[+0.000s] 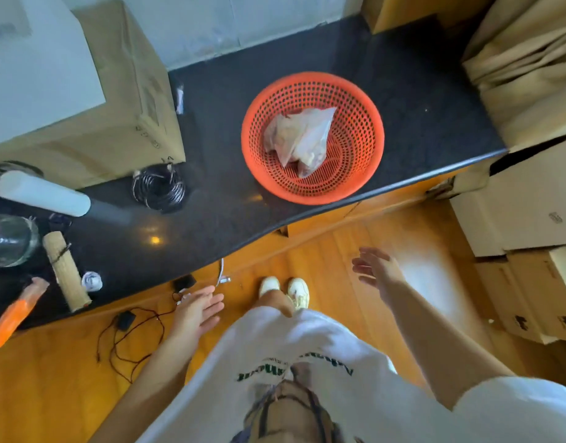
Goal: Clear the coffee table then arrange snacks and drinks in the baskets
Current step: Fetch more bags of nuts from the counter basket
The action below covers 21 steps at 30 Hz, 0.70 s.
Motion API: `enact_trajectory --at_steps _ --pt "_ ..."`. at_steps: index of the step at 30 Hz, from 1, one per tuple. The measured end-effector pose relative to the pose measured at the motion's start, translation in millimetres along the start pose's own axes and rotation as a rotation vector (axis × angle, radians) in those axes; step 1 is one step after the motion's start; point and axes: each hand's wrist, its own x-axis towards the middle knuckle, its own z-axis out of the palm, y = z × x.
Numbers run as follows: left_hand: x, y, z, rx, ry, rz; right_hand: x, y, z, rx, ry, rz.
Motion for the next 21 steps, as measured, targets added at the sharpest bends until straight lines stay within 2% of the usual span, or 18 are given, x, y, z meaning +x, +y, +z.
enact_trajectory --at_steps 5,12,15,18,21 --pt "26 84 47 0.052 -0.054 0.098 38 -74 34 -0.049 -0.048 -0.096" --pt "79 210 140 0.328 -0.312 0.386 104 -137 68 -0.010 -0.040 -0.113" --pt "114 247 177 0.561 -0.356 0.561 142 -151 82 -0.096 -0.009 -0.125" --pt "152 277 209 0.925 -0.276 0.805 179 -165 95 -0.292 0.013 -0.202" --pt "183 298 229 1.230 -0.253 0.913 206 -171 106 -0.480 -0.014 -0.289"
